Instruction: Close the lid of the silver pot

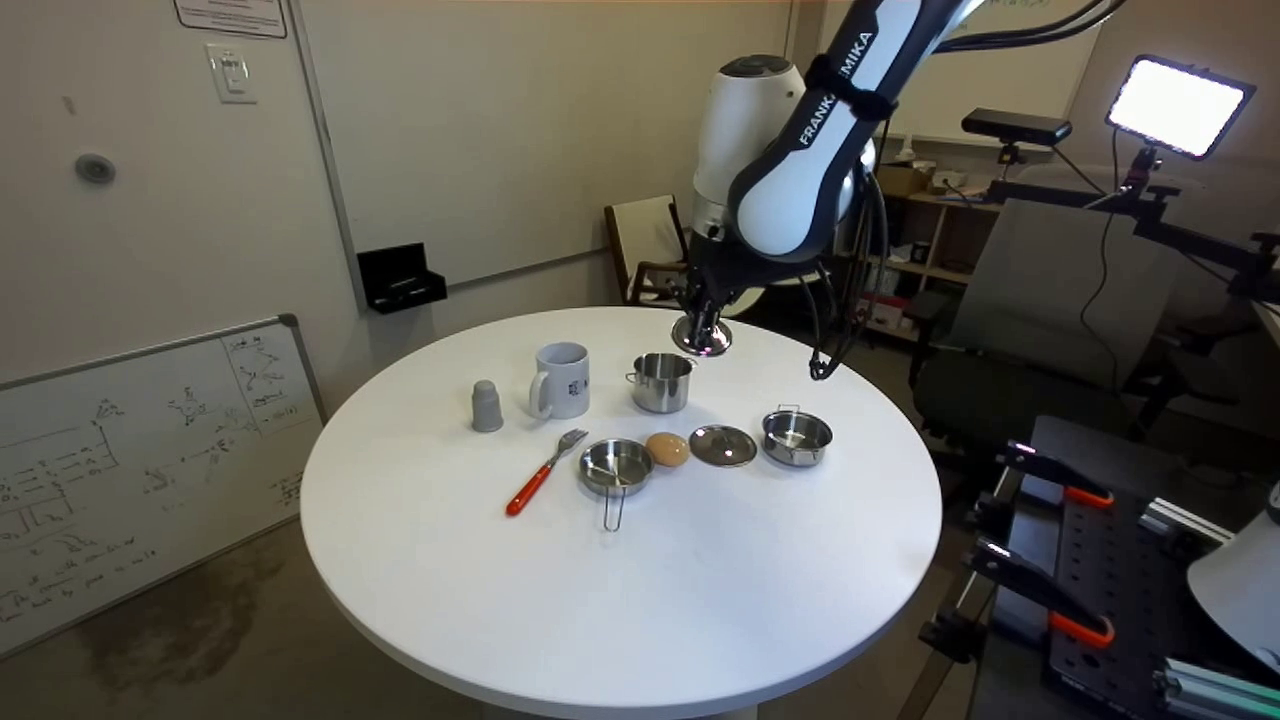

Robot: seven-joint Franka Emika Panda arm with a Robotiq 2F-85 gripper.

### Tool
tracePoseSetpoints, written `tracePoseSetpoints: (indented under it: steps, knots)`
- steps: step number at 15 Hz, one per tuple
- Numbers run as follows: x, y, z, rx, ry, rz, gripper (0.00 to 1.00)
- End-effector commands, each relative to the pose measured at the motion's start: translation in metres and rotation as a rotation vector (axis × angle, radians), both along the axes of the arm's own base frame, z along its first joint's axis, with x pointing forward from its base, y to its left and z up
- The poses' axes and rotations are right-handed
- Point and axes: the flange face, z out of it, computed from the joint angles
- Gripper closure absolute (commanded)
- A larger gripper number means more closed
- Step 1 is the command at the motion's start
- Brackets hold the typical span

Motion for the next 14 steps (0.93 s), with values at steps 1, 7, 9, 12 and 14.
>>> tracePoseSetpoints:
  steps: [1,7,9,12,14]
  knots:
    - [0.027,0.001,0.005,0.035,0.013,0.014,0.95]
    - [0.064,0.006,-0.006,0.06,0.015,0.009,0.95]
    - [0.073,0.001,-0.014,0.047,-0.004,-0.002,0.95]
    - [0.081,-0.007,-0.028,0.034,-0.008,-0.028,0.95]
    - [0.07,-0.006,-0.023,0.035,0.002,-0.009,0.81]
